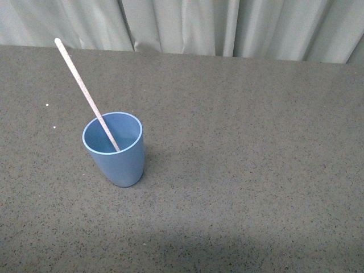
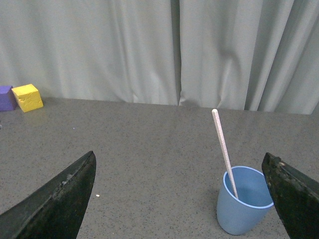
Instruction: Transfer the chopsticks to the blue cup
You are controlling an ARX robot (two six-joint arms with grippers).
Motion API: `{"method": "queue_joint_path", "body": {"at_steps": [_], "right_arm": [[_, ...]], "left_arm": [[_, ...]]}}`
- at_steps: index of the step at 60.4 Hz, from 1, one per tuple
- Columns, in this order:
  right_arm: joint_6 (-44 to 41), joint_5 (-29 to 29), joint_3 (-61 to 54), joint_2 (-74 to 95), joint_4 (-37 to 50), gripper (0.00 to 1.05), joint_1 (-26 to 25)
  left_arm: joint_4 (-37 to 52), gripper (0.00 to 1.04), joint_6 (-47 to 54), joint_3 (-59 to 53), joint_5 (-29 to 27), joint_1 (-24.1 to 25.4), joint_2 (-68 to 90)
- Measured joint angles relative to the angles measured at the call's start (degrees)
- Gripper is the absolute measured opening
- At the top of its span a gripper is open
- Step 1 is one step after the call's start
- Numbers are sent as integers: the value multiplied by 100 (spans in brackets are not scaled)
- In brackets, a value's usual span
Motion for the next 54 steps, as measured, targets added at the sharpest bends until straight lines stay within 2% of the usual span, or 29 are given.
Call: {"method": "queue_joint_path", "body": {"at_steps": [23, 54], "right_arm": [[0, 0, -2, -1001, -962, 1, 0], [0, -2, -2, -1862, -1827, 1, 0]], "left_arm": [[0, 98, 0, 0, 0, 0, 0], [0, 98, 0, 0, 2, 0, 0]]}}
